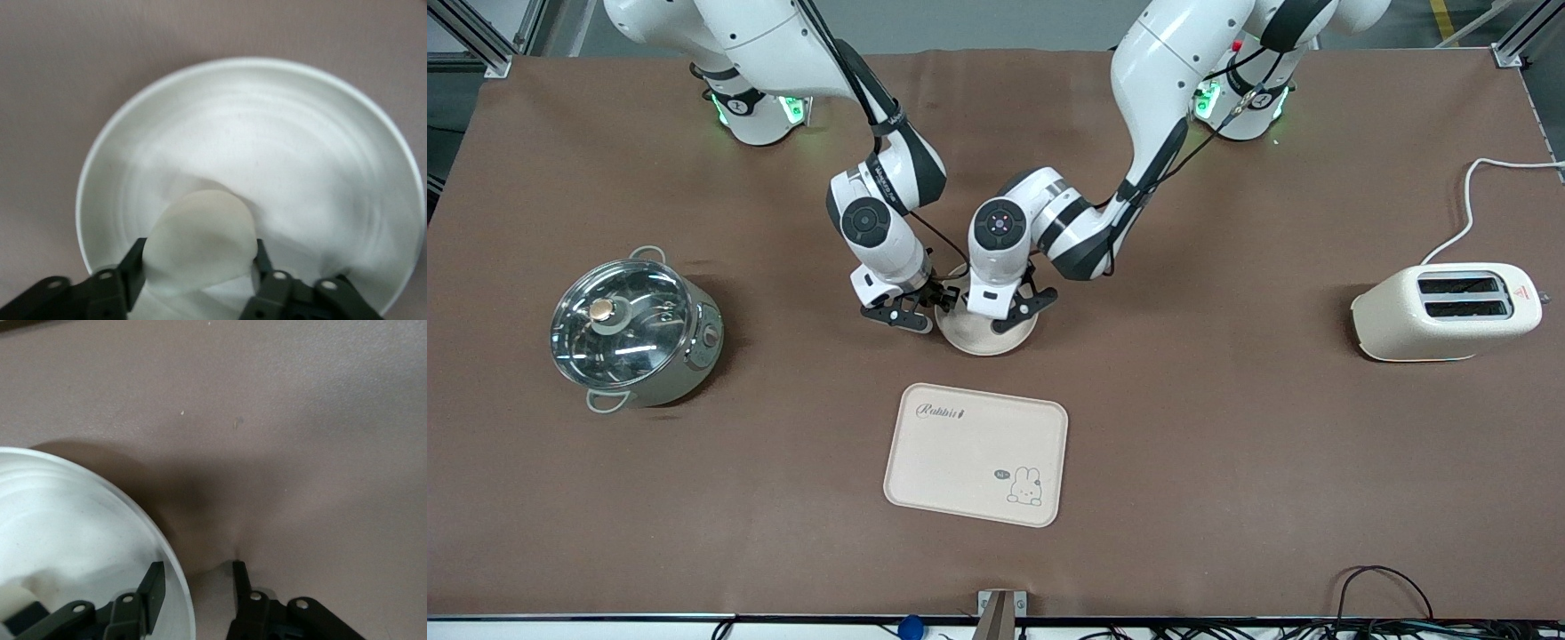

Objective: Place bun in plate and plate on tray
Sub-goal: 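Lower the bun onto the plate and open the left gripper, then grip the plate rim with the right gripper while the left gripper withdraws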

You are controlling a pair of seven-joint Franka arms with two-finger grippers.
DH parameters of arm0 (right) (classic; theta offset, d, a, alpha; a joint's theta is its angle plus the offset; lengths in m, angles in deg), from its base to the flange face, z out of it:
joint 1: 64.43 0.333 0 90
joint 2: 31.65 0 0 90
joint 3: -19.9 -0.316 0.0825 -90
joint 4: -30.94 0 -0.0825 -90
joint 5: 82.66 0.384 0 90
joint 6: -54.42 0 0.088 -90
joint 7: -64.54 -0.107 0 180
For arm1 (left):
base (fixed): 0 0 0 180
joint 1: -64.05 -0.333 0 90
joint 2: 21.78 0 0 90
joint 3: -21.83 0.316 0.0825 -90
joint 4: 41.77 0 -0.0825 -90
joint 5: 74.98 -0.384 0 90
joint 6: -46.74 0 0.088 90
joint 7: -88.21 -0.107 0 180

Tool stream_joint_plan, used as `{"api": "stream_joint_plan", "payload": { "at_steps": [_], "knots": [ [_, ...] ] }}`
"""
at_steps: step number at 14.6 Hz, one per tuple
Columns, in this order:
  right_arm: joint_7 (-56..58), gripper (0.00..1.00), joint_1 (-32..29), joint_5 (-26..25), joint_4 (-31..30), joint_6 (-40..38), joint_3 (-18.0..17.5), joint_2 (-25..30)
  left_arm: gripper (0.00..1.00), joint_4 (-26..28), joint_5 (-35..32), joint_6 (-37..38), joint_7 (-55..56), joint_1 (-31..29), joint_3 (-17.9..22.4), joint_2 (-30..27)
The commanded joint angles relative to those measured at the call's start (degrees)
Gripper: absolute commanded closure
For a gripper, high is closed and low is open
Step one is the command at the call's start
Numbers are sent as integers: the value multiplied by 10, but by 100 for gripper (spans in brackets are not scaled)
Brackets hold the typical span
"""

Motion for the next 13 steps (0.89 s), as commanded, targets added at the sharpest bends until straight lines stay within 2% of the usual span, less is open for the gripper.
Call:
{"api": "stream_joint_plan", "payload": {
  "at_steps": [1,4,7,10,13],
  "knots": [
    [-5,63,8,8,3,2,5,-1,0,-14,11,0,9,1,1,-1],
    [-5,81,10,8,4,2,6,-1,0,-19,5,6,4,-9,7,-21],
    [-5,96,10,8,4,1,5,-1,0,-27,2,53,-25,-70,10,-79],
    [-2,98,9,8,4,-1,5,0,0,-46,-14,124,-143,-153,11,-133],
    [2,99,3,8,13,-9,5,33,0,-53,-103,176,-258,-212,10,-187]
  ]
}}
